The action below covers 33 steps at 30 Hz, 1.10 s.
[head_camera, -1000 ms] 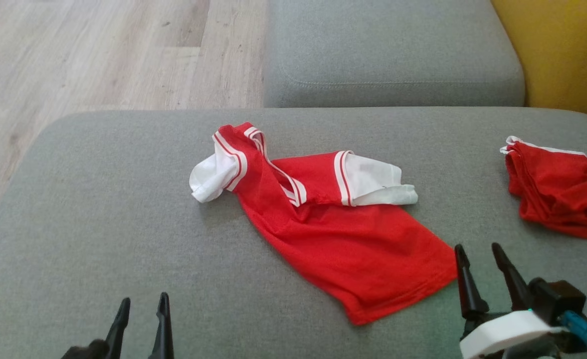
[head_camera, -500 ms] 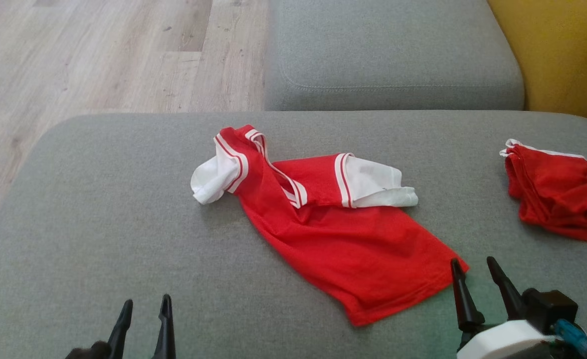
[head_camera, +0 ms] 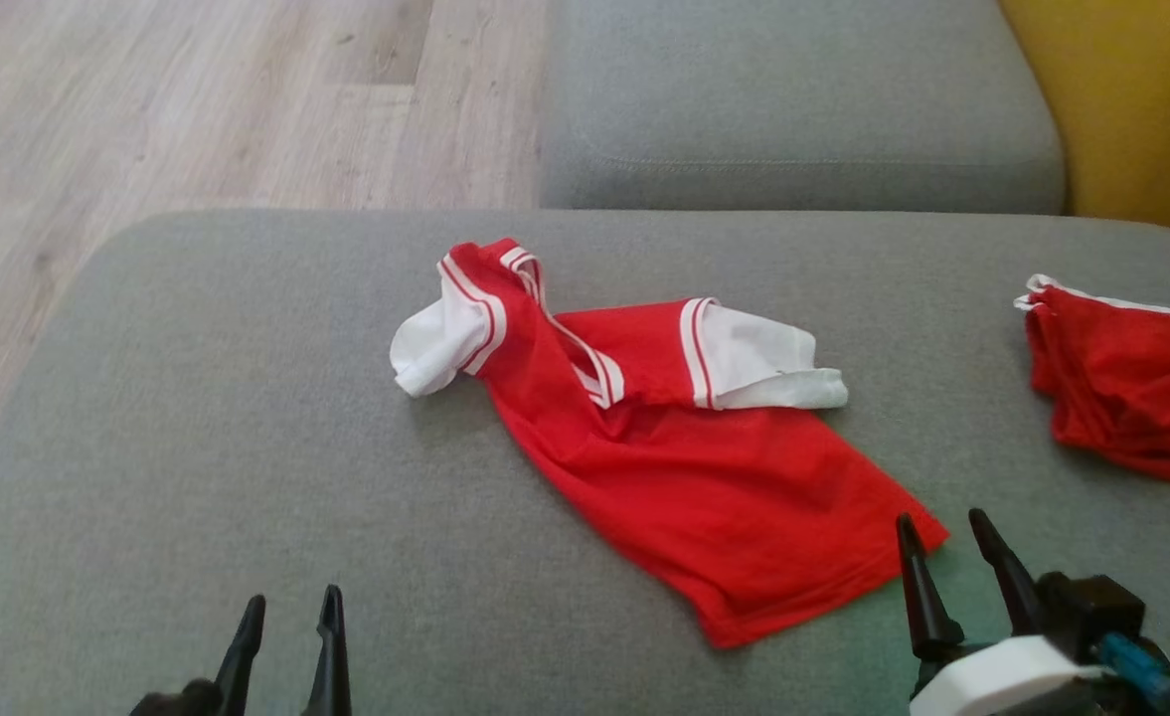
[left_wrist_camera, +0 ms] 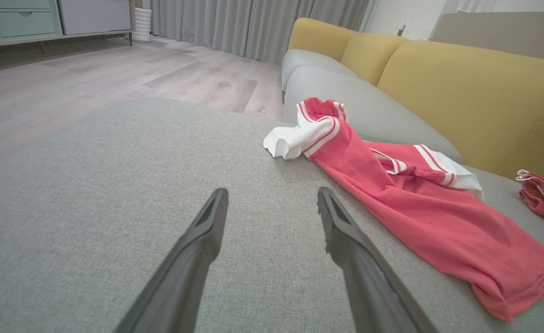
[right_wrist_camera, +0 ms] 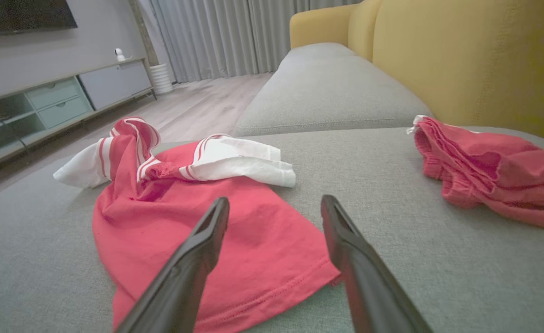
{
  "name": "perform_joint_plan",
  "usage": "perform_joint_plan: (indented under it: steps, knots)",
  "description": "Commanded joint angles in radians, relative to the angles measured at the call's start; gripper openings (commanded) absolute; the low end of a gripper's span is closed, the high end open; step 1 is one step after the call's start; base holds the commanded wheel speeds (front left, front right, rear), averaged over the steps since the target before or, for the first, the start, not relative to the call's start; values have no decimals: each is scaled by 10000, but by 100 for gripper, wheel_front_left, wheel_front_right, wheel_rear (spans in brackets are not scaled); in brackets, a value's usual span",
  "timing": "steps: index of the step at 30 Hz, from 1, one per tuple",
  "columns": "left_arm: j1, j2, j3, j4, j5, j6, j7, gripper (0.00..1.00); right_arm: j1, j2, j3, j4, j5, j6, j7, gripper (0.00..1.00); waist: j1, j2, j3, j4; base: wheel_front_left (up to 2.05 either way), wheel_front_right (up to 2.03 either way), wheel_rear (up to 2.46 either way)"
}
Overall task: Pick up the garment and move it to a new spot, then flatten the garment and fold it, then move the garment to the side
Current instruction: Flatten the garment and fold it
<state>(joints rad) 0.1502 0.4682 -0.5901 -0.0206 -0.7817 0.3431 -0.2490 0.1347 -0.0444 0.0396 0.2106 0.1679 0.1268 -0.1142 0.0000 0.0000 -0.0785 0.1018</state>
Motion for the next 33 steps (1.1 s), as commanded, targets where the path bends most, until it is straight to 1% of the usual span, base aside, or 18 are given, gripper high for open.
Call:
perform_joint_plan:
  steps: [1, 3, 7, 10, 13, 20, 24, 27, 28, 29, 30, 31, 32, 33]
  knots:
    - [-489, 170, 333, -339, 119, 38, -68, 100, -551, -58, 217, -371, -170, 39, -15, 100, 0, 0, 116, 128, 0, 0, 0]
    - [-576, 128, 244, -362, 173, 19, -31, 100, -859, -58, 223, -356, -476, 39, 127, 100, 0, 0, 269, 315, 0, 0, 0]
    - [-811, -10, 85, -343, 254, -27, 41, 100, -1779, -58, 311, -4, -1738, 39, 560, 100, 0, 0, 581, 847, 0, 0, 0]
    - [-960, -115, -10, -295, 306, -72, 58, 100, -2566, -58, 501, 644, -2665, 39, 875, 100, 0, 0, 907, 1268, 0, 0, 0]
    - [-1138, -242, -71, -194, 341, -149, 46, 100, -3347, -162, 568, 1492, -3403, 39, 956, 100, 0, 0, 1213, 1684, 0, 0, 0]
    - [-1434, -500, -62, 79, 416, -331, -18, 100, -4828, -737, 521, 3468, -4204, 39, 877, 100, 0, 0, 1792, 2359, 0, 0, 0]
    - [-1572, -662, -52, 217, 477, -446, -51, 100, -5543, -1042, 473, 4378, -4503, 39, 708, 100, 0, 0, 2032, 2568, 0, 0, 0]
    - [-1623, -769, -42, 328, 526, -499, -70, 100, -5974, -1106, 389, 4908, -4568, 39, 527, 100, 0, 0, 2095, 2624, 0, 0, 0]
    - [-1630, -797, -37, 360, 541, -509, -74, 100, -6099, -1105, 353, 5031, -4572, 39, 446, 87, 0, 0, 2103, 2627, 0, 0, 0]
    - [-1630, -797, -37, 360, 541, -509, -74, 100, -6099, -1105, 353, 5031, -4572, 39, 446, 87, 0, 0, 2103, 2627, 0, 0, 0]
    - [-1633, -822, -32, 391, 553, -518, -78, 100, -6208, -1094, 317, 5141, -4573, 39, 380, 49, 0, 0, 2099, 2623, 0, 0, 0]
    - [-1630, -840, -25, 421, 562, -527, -82, 100, -6304, -1076, 291, 5239, -4571, 39, 314, 32, 0, 0, 2087, 2608, 0, 0, 0]
    - [-1622, -855, -15, 450, 568, -534, -85, 100, -6389, -1043, 257, 5327, -4552, 39, 239, 0, 0, 0, 2065, 2583, 0, 0, 0]
    - [-1606, -870, 9, 501, 585, -550, -91, 100, -6541, -946, 232, 5419, -4516, 39, 33, 0, 0, 0, 2002, 2512, 0, 0, 0]
